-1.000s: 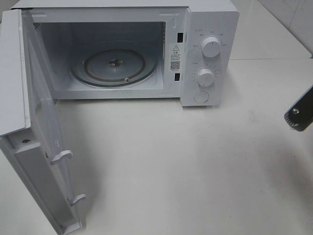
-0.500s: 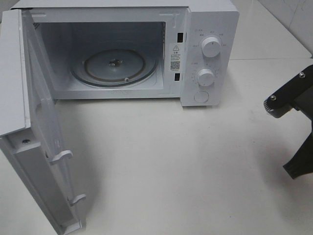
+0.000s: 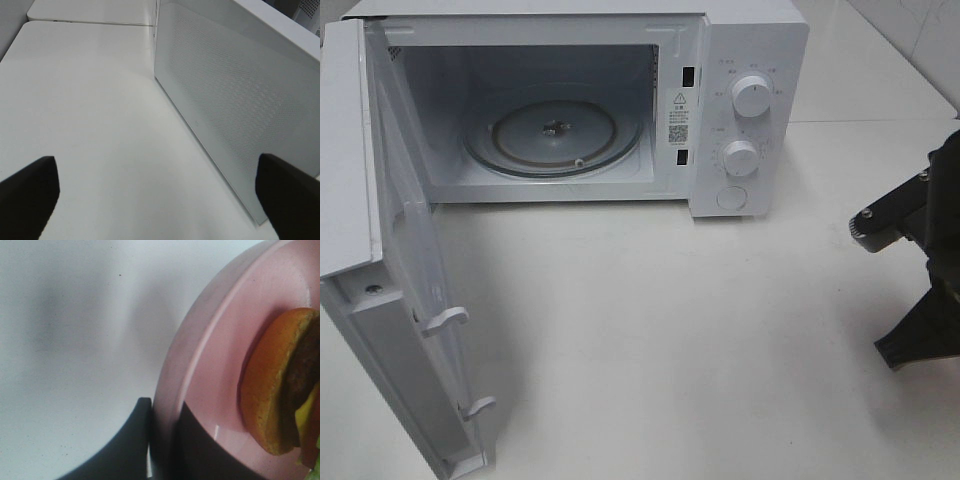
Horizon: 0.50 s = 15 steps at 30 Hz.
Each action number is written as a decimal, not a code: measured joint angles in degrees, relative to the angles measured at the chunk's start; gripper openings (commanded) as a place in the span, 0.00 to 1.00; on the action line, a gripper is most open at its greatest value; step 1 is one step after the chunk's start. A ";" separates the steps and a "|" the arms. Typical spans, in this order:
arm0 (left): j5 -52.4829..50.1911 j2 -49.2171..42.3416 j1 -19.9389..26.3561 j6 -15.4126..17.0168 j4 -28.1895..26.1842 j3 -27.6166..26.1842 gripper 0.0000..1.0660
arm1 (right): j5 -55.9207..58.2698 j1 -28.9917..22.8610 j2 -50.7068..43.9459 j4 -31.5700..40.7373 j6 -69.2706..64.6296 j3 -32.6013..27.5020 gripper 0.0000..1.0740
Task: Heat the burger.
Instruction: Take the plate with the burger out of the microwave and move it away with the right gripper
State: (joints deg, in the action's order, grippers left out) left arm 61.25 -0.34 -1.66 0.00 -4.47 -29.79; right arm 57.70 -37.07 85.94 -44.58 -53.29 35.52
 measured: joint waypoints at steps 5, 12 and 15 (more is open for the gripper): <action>0.00 0.00 0.00 0.00 0.00 0.00 0.94 | -1.66 0.00 2.64 -0.06 -1.49 0.00 0.00; 0.00 0.00 0.00 0.00 0.00 0.00 0.94 | -5.56 0.00 7.28 -0.29 -4.98 0.06 0.01; 0.00 0.00 0.00 0.00 0.00 0.00 0.94 | -6.07 0.00 7.79 -0.29 -5.27 0.06 0.01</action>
State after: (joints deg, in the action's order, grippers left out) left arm 61.25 -0.34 -1.66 0.00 -4.47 -29.79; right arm 51.62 -37.07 93.74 -44.86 -58.56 35.58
